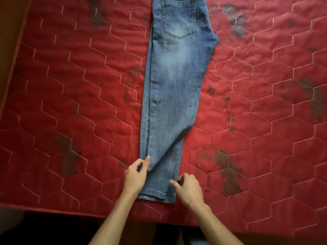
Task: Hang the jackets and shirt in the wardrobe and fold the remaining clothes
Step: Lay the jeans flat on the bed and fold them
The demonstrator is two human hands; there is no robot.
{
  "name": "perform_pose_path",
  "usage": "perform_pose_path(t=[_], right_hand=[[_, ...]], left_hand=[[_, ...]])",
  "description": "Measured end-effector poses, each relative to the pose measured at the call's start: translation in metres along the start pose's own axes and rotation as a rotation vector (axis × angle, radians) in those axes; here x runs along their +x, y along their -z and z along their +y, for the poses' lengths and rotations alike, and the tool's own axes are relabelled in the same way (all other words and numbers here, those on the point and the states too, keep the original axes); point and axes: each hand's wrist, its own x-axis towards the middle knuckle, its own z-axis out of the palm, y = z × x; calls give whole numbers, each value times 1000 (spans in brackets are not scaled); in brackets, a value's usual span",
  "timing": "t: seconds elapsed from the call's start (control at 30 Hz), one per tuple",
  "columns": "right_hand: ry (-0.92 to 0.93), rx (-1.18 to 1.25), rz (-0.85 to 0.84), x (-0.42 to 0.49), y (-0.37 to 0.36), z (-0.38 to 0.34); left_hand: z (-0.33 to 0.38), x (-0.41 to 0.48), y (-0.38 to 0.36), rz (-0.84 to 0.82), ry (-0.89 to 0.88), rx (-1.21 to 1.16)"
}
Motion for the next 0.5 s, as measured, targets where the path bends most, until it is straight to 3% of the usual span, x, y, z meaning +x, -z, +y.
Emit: perform_pose_path(t=[0.17,0.3,0.37,0.43,0.5], right_hand=[[34,15,42,-15,-19,-1],[171,118,377,-37,-34,4],[187,85,323,-42,-40,5],[92,24,148,-42,-49,1],[26,42,95,-40,-57,-3]], left_hand=[[-18,-7,5,-48,-134,156],[-25,-20,11,21,-100,314],[-30,-25,12,31,-32,241],[-37,-27,11,43,-2,158],[-47,-30,10,71,5,109]])
